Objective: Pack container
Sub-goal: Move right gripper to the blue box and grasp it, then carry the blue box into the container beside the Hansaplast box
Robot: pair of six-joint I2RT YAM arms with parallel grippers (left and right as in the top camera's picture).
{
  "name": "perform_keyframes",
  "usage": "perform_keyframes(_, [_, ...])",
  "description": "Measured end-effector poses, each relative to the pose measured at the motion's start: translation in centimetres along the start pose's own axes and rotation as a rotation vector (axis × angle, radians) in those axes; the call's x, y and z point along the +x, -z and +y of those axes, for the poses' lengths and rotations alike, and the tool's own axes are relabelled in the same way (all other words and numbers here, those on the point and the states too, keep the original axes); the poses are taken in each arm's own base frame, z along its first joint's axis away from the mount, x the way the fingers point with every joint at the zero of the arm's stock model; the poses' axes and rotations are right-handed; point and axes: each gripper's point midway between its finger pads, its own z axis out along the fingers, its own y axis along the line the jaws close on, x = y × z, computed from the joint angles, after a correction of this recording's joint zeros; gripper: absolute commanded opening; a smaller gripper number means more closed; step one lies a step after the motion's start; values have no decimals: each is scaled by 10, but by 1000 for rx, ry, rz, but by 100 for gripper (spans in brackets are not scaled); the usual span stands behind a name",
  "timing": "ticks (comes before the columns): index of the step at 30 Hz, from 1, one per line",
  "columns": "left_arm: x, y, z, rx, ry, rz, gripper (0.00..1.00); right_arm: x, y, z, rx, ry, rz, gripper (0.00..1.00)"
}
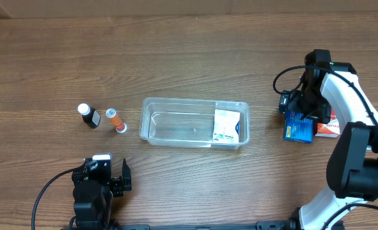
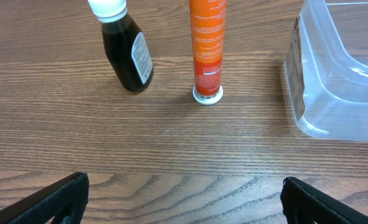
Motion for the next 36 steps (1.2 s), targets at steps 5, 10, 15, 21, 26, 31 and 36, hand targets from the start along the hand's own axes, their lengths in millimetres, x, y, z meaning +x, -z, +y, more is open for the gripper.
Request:
perform_keyframes(5, [0, 0, 0, 0, 0, 0, 100, -2, -18, -3, -7, -17, -27, 100])
perform_keyframes(10, [0, 0, 0, 0, 0, 0, 100, 9, -31, -16, -9, -54, 6, 100])
perform_keyframes(15, [0, 0, 0, 0, 0, 0, 100, 7, -32, -7, -59, -57, -3, 98])
perform_keyframes(21, [0, 0, 0, 0, 0, 0, 100, 14, -42, -4, -76, -109, 9, 72])
perform_keyframes(26, [0, 0, 0, 0, 0, 0, 100, 24, -37, -5, -72, -157, 58, 62])
perform_keyframes(31, [0, 0, 0, 0, 0, 0, 100, 24, 4, 2, -77, -147, 82, 62])
perform_keyframes(36, [0, 0, 0, 0, 0, 0, 100, 31, 121, 52, -165, 10, -159, 62])
